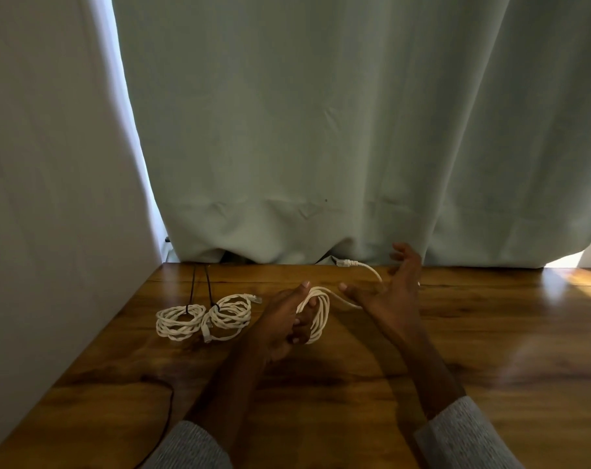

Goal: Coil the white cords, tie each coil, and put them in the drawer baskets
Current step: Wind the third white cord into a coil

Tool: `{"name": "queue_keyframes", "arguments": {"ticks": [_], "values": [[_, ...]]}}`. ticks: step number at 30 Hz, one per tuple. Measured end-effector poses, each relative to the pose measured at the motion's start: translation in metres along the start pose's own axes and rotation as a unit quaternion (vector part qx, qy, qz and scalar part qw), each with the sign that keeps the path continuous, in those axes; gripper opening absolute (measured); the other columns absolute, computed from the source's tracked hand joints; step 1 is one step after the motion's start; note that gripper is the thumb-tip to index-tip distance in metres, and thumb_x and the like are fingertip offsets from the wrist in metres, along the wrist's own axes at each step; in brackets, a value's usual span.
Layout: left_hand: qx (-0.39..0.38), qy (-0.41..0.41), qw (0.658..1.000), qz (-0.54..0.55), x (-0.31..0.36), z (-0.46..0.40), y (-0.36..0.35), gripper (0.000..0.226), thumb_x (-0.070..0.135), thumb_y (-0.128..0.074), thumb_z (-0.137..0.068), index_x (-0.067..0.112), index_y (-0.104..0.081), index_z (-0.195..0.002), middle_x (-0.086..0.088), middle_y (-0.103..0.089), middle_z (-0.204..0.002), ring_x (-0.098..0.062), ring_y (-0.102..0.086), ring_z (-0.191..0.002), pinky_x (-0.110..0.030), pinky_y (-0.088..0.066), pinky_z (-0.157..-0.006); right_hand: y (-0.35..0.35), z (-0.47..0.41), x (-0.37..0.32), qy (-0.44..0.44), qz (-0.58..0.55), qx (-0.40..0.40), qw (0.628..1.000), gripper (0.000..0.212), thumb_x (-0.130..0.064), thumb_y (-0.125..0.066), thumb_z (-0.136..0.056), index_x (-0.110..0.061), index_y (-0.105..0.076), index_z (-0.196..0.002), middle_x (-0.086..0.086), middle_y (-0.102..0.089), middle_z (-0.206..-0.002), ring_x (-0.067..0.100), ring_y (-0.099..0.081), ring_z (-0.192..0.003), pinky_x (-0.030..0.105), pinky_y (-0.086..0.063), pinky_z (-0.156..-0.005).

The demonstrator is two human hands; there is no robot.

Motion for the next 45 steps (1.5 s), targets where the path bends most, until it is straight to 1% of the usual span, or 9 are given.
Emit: {"name": "queue_keyframes", "arguments": {"ticks": [3,5,9,13,17,23,30,38,45], "values": [[0.000,0.008,1.000,-0.005,-0.001,0.000,0.002,0.043,0.046,-0.043,-0.101,0.009,-0.053,-0.081,0.000,-0.029,-0.052,-0.009,-0.021,-0.038,-0.020,-0.019,-0.039,-0.010,0.015,-0.036,0.201,0.088,0.002,0.976,0.062,-0.042,-0.077,-0.082,-0.022,-0.048,-0.134,0.002,-0.048,-0.138,0.017,-0.045,-0.128,0.044,-0.040,-0.106],[-0.017,0.010,1.000,0.003,0.000,0.002,-0.002,0.044,0.046,-0.042,-0.101,0.009,-0.052,-0.080,0.001,-0.029,-0.050,-0.008,-0.020,-0.037,-0.022,-0.015,-0.040,-0.024,0.025,-0.046,0.244,0.079,-0.032,0.966,0.035,-0.031,-0.058,-0.091,-0.017,-0.062,-0.123,0.001,-0.063,-0.123,0.009,-0.054,-0.114,0.042,-0.050,-0.096],[-0.064,0.017,0.996,0.067,0.007,0.009,-0.011,0.044,0.043,-0.035,-0.102,0.009,-0.051,-0.078,0.004,-0.027,-0.045,-0.006,-0.019,-0.032,-0.024,-0.008,-0.043,-0.051,0.030,-0.034,0.182,0.029,-0.128,0.975,0.043,-0.038,-0.044,-0.096,-0.014,-0.064,-0.125,-0.006,-0.068,-0.118,-0.003,-0.059,-0.101,0.011,-0.046,-0.090],[-0.076,-0.013,0.988,0.136,0.016,0.010,-0.007,0.043,0.043,-0.039,-0.096,0.006,-0.053,-0.080,0.005,-0.029,-0.041,-0.004,-0.021,-0.028,-0.022,-0.010,-0.039,-0.067,0.030,-0.018,0.159,0.085,-0.189,0.965,0.023,-0.031,-0.042,-0.107,-0.024,-0.062,-0.117,-0.014,-0.069,-0.101,0.000,-0.065,-0.087,0.023,-0.055,-0.077],[-0.076,-0.045,0.974,0.209,0.023,0.007,-0.004,0.042,0.043,-0.040,-0.096,0.004,-0.052,-0.086,0.006,-0.031,-0.040,-0.004,-0.025,-0.028,-0.019,-0.020,-0.034,-0.078,0.033,-0.011,0.157,0.175,-0.227,0.945,0.030,-0.036,-0.035,-0.107,-0.023,-0.062,-0.107,-0.006,-0.070,-0.089,0.007,-0.063,-0.073,0.038,-0.056,-0.070],[-0.059,-0.082,0.961,0.257,0.032,0.004,0.006,0.049,0.039,-0.041,-0.097,-0.006,-0.057,-0.108,0.004,-0.036,-0.048,-0.004,-0.031,-0.034,-0.019,-0.030,-0.037,-0.094,0.042,-0.013,0.196,0.251,-0.246,0.916,0.024,-0.035,-0.045,-0.102,-0.025,-0.061,-0.116,-0.004,-0.071,-0.107,0.014,-0.065,-0.096,0.035,-0.046,-0.099],[-0.048,-0.104,0.949,0.294,0.041,0.004,0.012,0.050,0.025,-0.040,-0.097,-0.011,-0.045,-0.131,0.001,-0.047,-0.069,-0.008,-0.044,-0.053,-0.024,-0.044,-0.054,-0.106,0.054,-0.017,0.185,0.338,-0.290,0.876,0.023,-0.031,-0.050,-0.101,-0.022,-0.061,-0.119,0.004,-0.067,-0.110,0.023,-0.062,-0.105,0.040,-0.055,-0.086],[0.082,-0.119,0.978,0.148,0.034,0.001,0.030,0.028,0.010,-0.041,-0.103,-0.006,-0.050,-0.123,-0.006,-0.053,-0.074,-0.012,-0.051,-0.059,-0.025,-0.046,-0.056,-0.100,0.066,-0.056,0.240,0.313,-0.300,0.869,0.023,-0.039,-0.049,-0.101,-0.025,-0.068,-0.104,-0.002,-0.067,-0.089,0.014,-0.056,-0.078,0.028,-0.042,-0.073],[0.089,-0.133,0.985,-0.071,0.034,0.002,0.021,0.024,0.011,-0.041,-0.104,0.004,-0.053,-0.125,0.000,-0.061,-0.069,-0.012,-0.056,-0.060,-0.026,-0.047,-0.059,-0.083,0.062,-0.072,0.333,0.260,-0.257,0.869,0.017,-0.032,-0.065,-0.089,-0.028,-0.073,-0.103,-0.006,-0.074,-0.087,0.014,-0.066,-0.074,0.029,-0.045,-0.075]]}}
Point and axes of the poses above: each hand's wrist, its own z-axis away from the middle knuckle, its own y-axis out of the back of the hand, x = y × z, the point moved 9 cm from there along -z, towards the middle knuckle
